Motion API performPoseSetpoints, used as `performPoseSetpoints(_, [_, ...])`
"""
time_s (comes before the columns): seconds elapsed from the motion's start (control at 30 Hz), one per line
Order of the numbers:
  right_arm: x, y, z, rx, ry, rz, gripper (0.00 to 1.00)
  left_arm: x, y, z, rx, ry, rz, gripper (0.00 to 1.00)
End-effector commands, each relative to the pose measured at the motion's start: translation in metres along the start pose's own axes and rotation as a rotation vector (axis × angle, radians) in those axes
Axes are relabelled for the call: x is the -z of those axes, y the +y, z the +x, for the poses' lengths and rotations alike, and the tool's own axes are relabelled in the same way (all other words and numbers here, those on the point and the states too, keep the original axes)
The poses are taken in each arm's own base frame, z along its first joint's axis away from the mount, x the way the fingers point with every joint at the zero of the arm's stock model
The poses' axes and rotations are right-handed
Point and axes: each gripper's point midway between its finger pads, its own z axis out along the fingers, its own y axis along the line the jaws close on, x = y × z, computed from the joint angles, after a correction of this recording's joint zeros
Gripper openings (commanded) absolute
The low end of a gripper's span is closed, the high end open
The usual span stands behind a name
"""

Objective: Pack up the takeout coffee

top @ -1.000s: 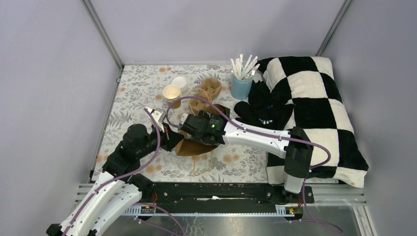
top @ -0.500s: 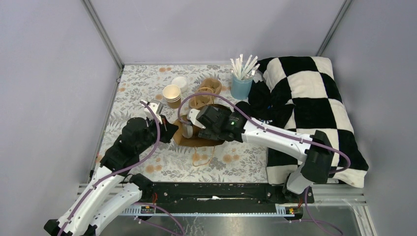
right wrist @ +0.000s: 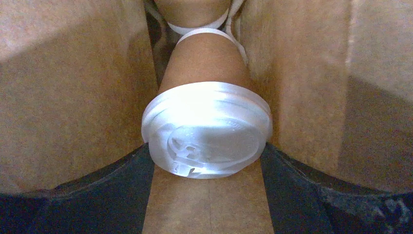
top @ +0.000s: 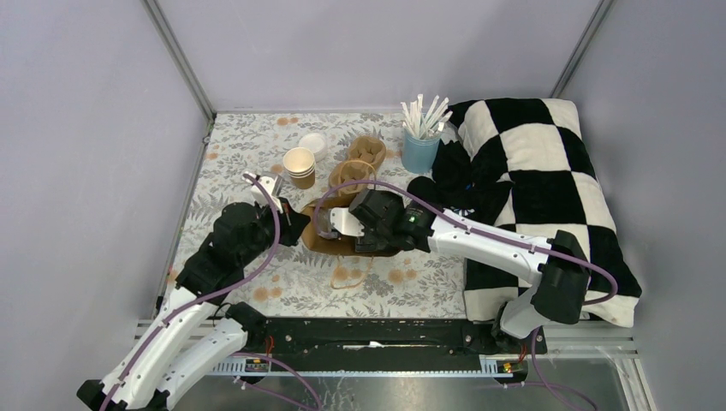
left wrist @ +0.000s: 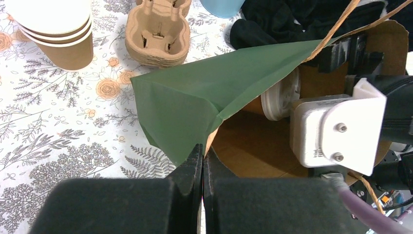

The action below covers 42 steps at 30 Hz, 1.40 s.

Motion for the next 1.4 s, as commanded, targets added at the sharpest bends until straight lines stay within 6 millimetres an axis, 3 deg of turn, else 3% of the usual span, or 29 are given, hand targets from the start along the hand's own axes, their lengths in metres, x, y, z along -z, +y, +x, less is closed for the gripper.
performPoseSetpoints(0.0, [0.002,-0.020,0.016,0.102,0.071,0.090,0.22,0.001,-0.003,-0.017,0.009,-0.096,0.017,0.00])
performPoseSetpoints(0.3, [-0.010,-0.019,0.020,0.160,0.168,0.050,0.23,0.000,-0.003,-0.015,-0.022,-0.112,0.031,0.00])
performPoseSetpoints(0.5, [-0.021,-0.008,0.018,0.174,0.161,0.004,0.23,-0.001,0.002,-0.010,-0.058,-0.117,0.020,0.00])
performPoseSetpoints(0.83, [-0.041,-0.010,0.020,0.168,0.159,0.054,0.22,0.001,0.000,-0.005,-0.075,-0.101,0.040,0.00])
performPoseSetpoints(1.37, [-0.058,-0.034,0.033,0.141,0.252,0.175,0.31,0.001,-0.002,-0.003,-0.055,-0.076,0.047,0.00])
